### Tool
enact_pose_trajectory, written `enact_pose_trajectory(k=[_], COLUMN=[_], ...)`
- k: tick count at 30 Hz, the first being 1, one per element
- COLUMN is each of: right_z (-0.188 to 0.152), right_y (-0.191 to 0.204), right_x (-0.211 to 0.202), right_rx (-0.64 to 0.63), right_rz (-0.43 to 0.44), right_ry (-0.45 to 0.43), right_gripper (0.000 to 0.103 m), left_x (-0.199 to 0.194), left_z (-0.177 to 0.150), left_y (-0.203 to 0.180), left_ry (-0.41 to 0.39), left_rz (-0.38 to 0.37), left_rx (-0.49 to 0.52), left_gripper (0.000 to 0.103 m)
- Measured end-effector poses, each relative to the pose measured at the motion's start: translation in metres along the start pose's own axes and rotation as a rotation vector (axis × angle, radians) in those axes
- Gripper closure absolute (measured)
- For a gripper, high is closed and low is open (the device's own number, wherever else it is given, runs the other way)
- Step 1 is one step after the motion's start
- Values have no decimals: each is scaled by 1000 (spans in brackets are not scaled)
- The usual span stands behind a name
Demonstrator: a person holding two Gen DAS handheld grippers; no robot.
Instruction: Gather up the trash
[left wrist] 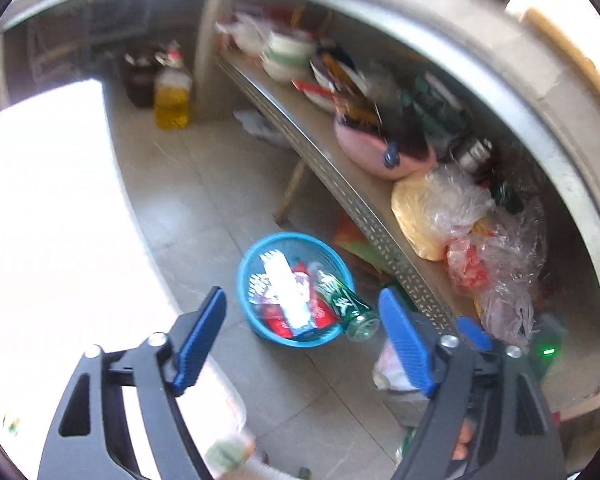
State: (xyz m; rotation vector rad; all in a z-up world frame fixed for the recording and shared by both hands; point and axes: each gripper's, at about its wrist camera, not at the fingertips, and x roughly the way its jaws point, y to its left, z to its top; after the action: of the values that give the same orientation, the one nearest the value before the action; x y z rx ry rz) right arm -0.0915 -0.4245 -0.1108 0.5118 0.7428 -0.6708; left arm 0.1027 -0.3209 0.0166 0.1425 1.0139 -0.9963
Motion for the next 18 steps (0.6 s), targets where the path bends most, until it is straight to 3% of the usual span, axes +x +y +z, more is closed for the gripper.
enact_pose_trajectory(k=[5, 11, 18], right_z=[6, 7, -11], right_y=[33, 75, 115], right_x=[-50, -99, -132], right_rx=[-79, -111, -210], right_rz=[23, 42, 37], right_ry=[-146, -260, -301], right_gripper=[8, 8, 8], left_x=[-67, -125, -156], left_z=[-41, -82, -118], left_y=[13, 25, 44], left_ry=[-139, -275, -284], left_rz=[86, 228, 396], left_rx=[-48, -93, -176], left_gripper=[8, 6, 6])
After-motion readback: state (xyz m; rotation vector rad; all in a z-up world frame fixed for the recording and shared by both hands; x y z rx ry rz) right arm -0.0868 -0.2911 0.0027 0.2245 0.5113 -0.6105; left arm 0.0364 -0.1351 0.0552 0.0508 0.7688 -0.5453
